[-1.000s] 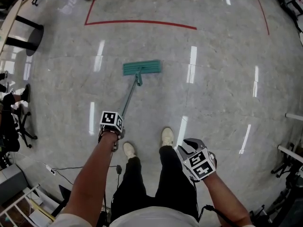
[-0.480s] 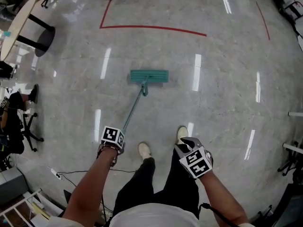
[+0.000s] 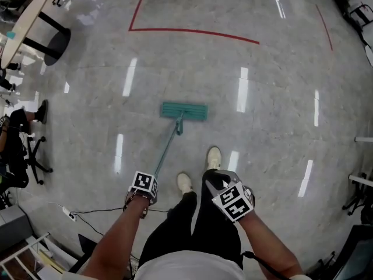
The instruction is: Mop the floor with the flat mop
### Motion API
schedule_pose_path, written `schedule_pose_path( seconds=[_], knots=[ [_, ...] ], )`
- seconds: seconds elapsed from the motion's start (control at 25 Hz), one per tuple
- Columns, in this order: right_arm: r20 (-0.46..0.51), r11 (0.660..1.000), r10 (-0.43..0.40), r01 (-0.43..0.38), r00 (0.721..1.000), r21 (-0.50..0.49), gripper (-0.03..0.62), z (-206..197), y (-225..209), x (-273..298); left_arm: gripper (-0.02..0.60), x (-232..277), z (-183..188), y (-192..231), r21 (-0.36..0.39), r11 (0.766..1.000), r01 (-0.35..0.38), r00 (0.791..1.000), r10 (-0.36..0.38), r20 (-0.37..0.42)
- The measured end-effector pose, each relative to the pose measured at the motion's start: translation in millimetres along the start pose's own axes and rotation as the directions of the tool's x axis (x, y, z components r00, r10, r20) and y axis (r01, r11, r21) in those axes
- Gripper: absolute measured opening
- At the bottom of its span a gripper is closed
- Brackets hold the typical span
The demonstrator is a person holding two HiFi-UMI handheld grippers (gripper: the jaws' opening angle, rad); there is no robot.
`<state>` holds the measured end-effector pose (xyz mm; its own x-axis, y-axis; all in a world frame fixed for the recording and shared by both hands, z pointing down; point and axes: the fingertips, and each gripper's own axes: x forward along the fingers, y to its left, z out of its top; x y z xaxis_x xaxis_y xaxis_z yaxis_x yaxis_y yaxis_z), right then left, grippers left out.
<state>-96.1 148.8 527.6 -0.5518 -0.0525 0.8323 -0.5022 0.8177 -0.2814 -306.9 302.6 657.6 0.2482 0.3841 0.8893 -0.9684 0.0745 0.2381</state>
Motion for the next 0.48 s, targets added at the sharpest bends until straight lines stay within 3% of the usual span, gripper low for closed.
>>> schedule_pose_path(
  seconds=[0.24,0.48],
  knots=[
    [-0.036,1.0,0.017,-0.017,0.999,0.004,0.123,-6,-10,0,0.093,14,25,-9,-0.012,1.0,-0.003,1.0,0.003,-0.021],
    [-0.061,0.999,0.018,-0.016,0.998,0.028,0.123,-19,-32,-4,0.092,12,71,-23,-0.008,1.0,-0.02,0.999,0.02,0.025]
  ],
)
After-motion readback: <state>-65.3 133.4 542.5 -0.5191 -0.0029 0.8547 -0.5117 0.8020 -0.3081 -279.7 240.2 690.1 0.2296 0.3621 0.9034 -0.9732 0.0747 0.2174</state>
